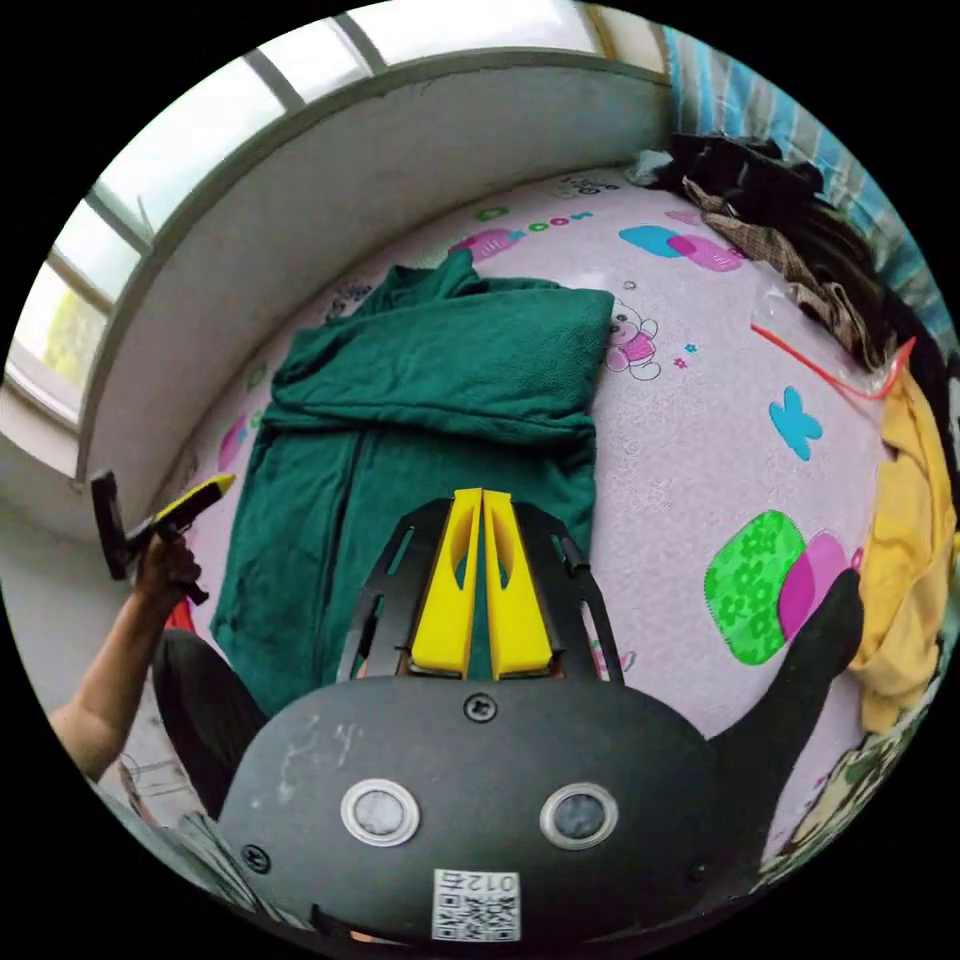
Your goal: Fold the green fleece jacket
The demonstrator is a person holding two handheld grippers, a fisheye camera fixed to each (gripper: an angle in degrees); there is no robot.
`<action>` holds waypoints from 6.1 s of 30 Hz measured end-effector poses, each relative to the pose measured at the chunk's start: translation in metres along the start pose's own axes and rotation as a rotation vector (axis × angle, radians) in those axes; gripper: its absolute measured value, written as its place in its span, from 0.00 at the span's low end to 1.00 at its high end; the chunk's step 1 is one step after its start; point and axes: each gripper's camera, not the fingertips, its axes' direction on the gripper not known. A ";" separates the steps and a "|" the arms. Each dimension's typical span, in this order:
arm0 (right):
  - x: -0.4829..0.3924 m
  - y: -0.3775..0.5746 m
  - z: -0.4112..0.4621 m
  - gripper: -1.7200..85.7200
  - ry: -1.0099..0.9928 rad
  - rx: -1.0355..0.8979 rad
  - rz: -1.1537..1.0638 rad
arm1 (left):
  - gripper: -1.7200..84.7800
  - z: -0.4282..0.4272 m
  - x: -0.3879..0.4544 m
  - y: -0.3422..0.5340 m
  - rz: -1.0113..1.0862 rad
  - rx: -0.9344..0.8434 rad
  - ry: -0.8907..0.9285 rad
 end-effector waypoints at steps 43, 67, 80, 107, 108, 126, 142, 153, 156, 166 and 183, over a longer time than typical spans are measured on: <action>-0.017 0.449 -0.339 0.01 -1.280 0.874 -0.586 | 0.02 -0.522 0.077 0.279 0.278 0.926 1.352; -0.055 0.368 -0.300 0.01 -1.036 1.026 -0.597 | 0.03 -0.484 0.090 0.183 0.262 1.020 1.039; -0.004 0.254 -0.056 0.02 -0.140 0.047 -0.346 | 0.04 -0.232 -0.136 0.076 -0.194 -0.143 0.217; 0.083 0.117 0.088 0.13 -0.110 -0.521 0.157 | 0.13 -0.004 -0.161 -0.008 -0.108 -0.951 0.276; 0.084 0.116 0.088 0.13 -0.101 -0.523 0.156 | 0.13 -0.006 -0.162 -0.007 -0.114 -0.944 0.279; 0.148 0.123 0.015 0.02 -0.585 -0.204 0.236 | 0.08 -0.106 -0.144 0.000 -0.013 -0.708 0.263; 0.185 0.161 -0.134 0.01 -0.961 0.229 0.112 | 0.06 -0.347 -0.102 0.036 -0.003 -0.117 0.495; 0.220 0.231 -0.196 0.01 -1.008 0.373 0.149 | 0.05 -0.411 -0.099 0.132 -0.131 0.088 0.603; 0.230 0.222 -0.187 0.01 -0.995 0.368 0.199 | 0.05 -0.393 -0.103 0.121 -0.157 0.064 0.585; 0.234 0.106 -0.170 0.01 -0.889 0.405 0.227 | 0.06 -0.319 -0.125 0.002 -0.213 0.067 0.527; 0.243 -0.073 -0.031 0.10 -0.342 0.105 0.318 | 0.11 -0.099 -0.178 -0.085 -0.235 -0.242 0.149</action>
